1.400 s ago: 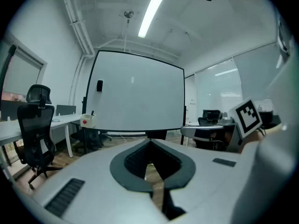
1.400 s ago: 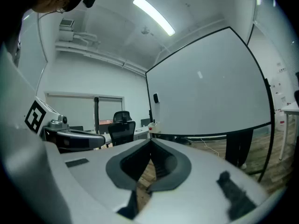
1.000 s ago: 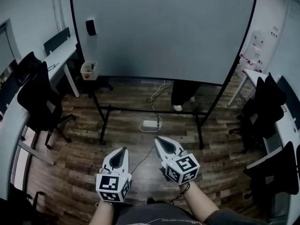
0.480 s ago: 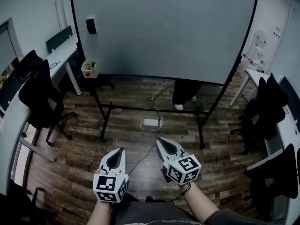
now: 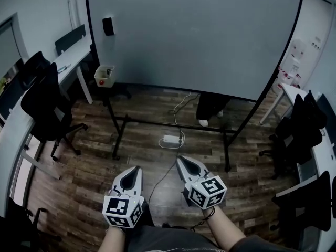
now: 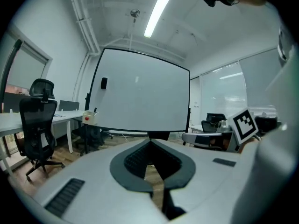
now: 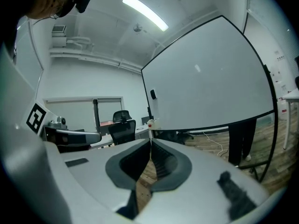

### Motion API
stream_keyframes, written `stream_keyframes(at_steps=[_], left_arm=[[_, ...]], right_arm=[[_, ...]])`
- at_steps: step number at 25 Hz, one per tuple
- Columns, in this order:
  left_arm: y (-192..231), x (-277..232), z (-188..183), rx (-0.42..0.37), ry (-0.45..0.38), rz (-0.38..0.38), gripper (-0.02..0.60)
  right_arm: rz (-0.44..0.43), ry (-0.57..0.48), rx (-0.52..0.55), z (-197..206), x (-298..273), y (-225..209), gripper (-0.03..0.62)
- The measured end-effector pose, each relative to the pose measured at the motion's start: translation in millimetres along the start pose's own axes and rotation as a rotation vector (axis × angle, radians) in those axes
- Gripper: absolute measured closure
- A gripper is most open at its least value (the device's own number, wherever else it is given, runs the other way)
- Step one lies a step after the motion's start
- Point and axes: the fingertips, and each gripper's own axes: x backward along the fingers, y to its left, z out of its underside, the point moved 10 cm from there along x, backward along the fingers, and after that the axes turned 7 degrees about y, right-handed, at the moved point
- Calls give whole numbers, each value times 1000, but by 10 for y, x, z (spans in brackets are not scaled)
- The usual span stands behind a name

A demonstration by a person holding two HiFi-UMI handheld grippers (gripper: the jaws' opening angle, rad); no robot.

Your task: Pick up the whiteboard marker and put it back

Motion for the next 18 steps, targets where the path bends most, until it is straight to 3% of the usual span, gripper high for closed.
stream_keyframes(at_steps=[8,18], left_arm=[[489,-484,-166,-1,-21,42,568],[1573,-1039,-558,20,-32,124,568]], right_arm=[[64,2,-22,-155,-577,-253,569],[108,19,-24,-511,-1712,-194,569]])
